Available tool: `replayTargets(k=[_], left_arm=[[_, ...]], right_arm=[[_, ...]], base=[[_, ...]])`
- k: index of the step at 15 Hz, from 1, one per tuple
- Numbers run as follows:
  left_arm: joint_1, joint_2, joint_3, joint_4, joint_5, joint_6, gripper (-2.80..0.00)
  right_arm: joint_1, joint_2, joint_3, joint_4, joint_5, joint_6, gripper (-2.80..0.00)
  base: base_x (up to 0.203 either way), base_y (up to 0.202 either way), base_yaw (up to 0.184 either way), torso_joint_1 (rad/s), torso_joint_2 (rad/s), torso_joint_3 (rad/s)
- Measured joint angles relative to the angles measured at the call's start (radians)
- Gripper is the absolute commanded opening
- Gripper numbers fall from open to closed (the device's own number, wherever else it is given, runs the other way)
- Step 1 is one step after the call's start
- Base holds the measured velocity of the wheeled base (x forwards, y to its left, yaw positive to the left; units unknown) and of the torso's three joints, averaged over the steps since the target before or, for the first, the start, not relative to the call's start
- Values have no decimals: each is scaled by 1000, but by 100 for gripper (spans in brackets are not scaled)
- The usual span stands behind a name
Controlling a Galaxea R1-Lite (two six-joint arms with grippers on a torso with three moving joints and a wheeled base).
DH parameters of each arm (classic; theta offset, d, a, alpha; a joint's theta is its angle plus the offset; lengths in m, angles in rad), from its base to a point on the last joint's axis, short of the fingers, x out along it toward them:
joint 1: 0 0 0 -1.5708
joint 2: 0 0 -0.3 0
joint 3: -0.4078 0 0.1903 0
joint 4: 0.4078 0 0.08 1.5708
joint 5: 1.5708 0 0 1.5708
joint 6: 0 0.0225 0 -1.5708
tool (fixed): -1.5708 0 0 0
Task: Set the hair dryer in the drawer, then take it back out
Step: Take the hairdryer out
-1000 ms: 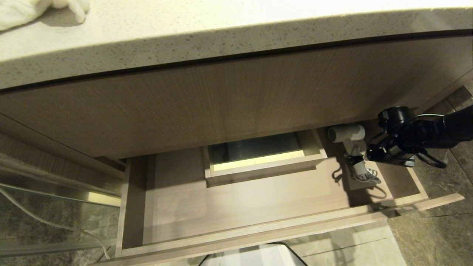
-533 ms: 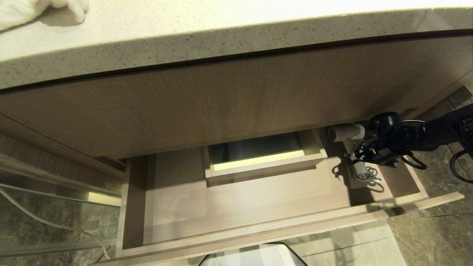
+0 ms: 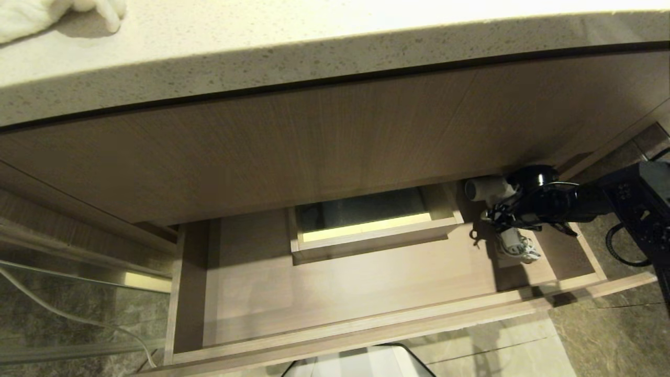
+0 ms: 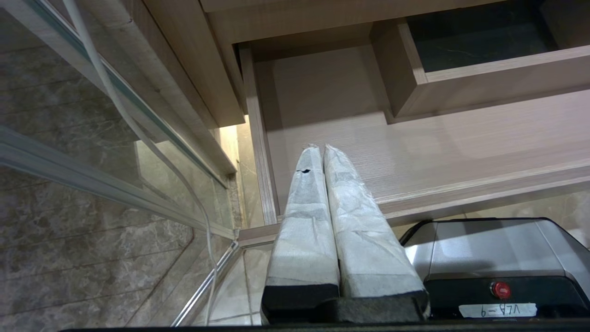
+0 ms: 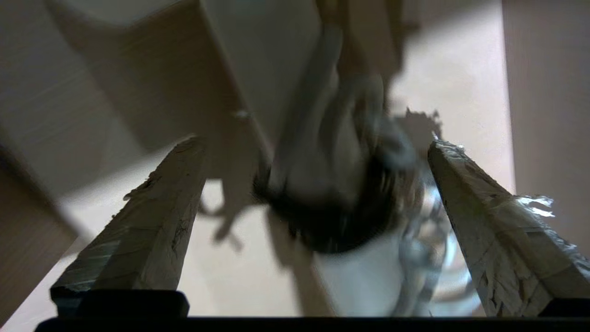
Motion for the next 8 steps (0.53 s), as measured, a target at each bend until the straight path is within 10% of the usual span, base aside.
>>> replayTargets(k=[6,7,8], left_arm=[[0,0,-1,0,-1,0,-280],[0,0,-1,0,0,0,-280],[0,0,-1,0,0,0,-280]], right_arm=[[-15,72,-30,-77,2,-60,0],[-16,79,-30,-81,2,-63,-280],[-18,85,-30,-103,1,-74,-280]], base=[[0,0,0,0,0,0],[0,0,0,0,0,0],[0,0,0,0,0,0]])
